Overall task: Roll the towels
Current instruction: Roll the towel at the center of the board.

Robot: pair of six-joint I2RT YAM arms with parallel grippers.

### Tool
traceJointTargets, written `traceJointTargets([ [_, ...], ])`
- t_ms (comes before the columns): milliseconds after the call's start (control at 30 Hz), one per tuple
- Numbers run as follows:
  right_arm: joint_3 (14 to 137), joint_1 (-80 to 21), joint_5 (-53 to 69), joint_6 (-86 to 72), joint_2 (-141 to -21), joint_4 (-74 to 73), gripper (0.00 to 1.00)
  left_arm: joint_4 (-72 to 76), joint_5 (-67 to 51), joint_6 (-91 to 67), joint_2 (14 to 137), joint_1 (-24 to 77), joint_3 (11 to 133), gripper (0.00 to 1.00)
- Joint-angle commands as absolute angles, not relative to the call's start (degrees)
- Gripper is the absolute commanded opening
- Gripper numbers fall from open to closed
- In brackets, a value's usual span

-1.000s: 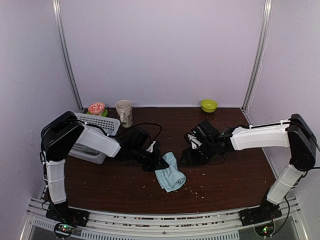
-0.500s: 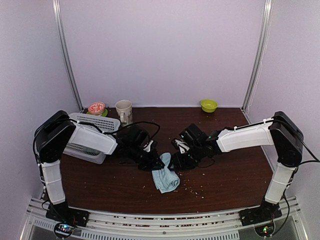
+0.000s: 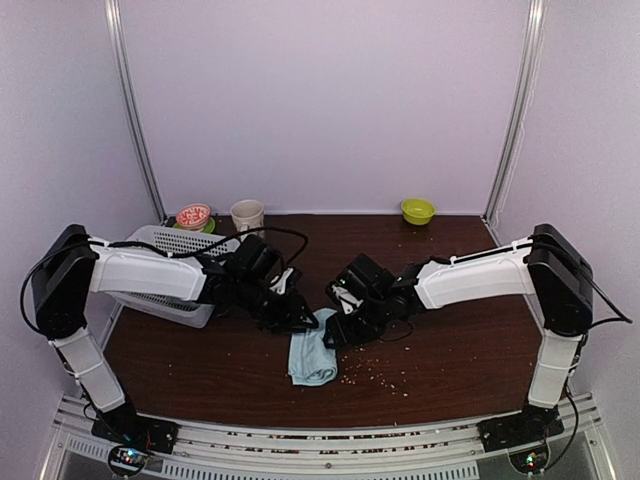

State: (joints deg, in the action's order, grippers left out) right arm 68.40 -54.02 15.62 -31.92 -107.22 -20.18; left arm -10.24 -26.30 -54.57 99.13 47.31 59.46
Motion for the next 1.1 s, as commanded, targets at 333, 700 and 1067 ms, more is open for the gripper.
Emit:
traceJointTargets([
  [333, 71.0, -54.1, 12.7, -33.1, -109.5, -22.2, 0.56, -20.2, -14.5, -47.0, 101.5, 47.3, 56.9, 0.25],
  [700, 74.8, -54.6, 12.8, -33.9, -109.9, -23.8, 0.56, -14.4, -18.5, -47.9, 105.2, 48.4, 55.5, 0.00],
  [1067, 78.3, -56.5, 13.4, -35.3, -112.4, -24.3, 0.57, -13.0, -19.2, -47.9, 104.9, 48.8, 54.4, 0.00],
])
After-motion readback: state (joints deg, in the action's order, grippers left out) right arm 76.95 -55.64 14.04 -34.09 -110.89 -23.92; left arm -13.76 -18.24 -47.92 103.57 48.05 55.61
